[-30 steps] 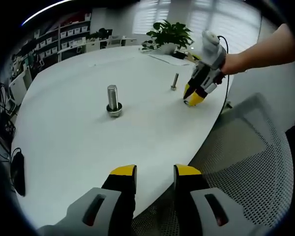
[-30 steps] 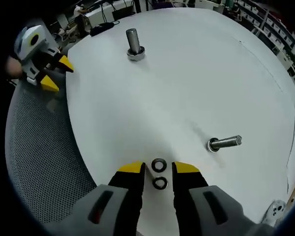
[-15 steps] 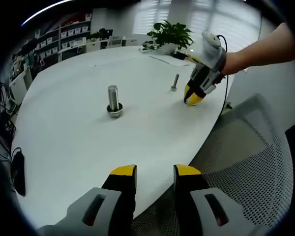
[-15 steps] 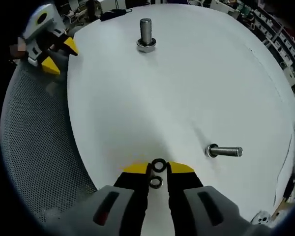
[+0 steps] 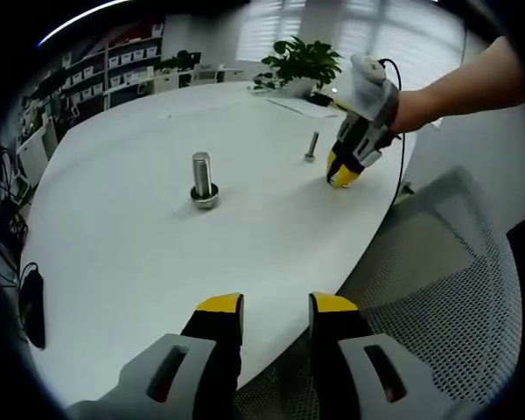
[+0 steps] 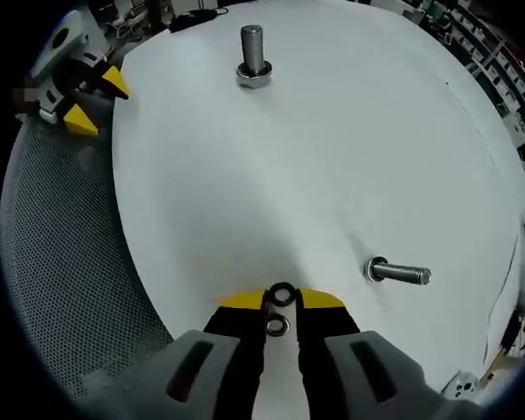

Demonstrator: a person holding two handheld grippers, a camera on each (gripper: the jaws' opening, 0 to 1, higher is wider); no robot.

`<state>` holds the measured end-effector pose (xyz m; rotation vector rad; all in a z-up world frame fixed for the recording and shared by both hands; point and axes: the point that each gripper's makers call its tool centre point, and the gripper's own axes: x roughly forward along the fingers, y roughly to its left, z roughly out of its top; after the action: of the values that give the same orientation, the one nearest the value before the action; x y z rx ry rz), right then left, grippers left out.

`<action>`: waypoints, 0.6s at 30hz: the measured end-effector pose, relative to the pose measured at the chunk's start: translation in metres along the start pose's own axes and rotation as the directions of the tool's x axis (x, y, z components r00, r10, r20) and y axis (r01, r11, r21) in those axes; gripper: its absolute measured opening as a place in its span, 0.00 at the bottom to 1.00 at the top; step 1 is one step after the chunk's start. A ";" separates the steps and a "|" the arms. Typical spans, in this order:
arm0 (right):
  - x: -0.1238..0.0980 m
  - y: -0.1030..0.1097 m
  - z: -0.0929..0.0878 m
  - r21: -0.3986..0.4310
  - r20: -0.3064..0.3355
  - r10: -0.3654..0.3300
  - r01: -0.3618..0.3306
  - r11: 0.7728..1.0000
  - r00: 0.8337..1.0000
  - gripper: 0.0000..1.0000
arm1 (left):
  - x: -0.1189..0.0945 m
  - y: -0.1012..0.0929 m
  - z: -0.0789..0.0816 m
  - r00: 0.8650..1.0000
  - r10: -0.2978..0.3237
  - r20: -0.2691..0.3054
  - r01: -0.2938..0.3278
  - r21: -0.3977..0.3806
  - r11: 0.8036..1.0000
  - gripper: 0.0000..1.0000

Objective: Place the washer onto the threaded stud by aligning its center hole with the stud, sliding it down to the base, and recovering from edge contact or off-axis alignment until the washer reaches the visible bottom stop.

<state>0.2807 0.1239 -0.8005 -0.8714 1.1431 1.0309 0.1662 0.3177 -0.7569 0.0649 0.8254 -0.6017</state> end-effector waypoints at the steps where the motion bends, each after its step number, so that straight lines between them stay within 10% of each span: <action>1: 0.000 0.000 0.000 -0.002 0.001 -0.002 0.002 1.000 1.000 0.15 | 0.000 0.000 0.000 1.000 0.000 -0.001 0.000 0.001 1.000 0.28; 18: -0.001 -0.002 0.001 0.074 0.081 -0.002 -0.004 0.997 0.997 0.15 | 0.001 -0.001 -0.001 1.000 -0.003 -0.008 0.003 0.005 1.000 0.28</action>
<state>0.2826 0.1238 -0.7997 -0.7634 1.1072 1.0094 0.1653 0.3171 -0.7581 0.0702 0.8320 -0.6065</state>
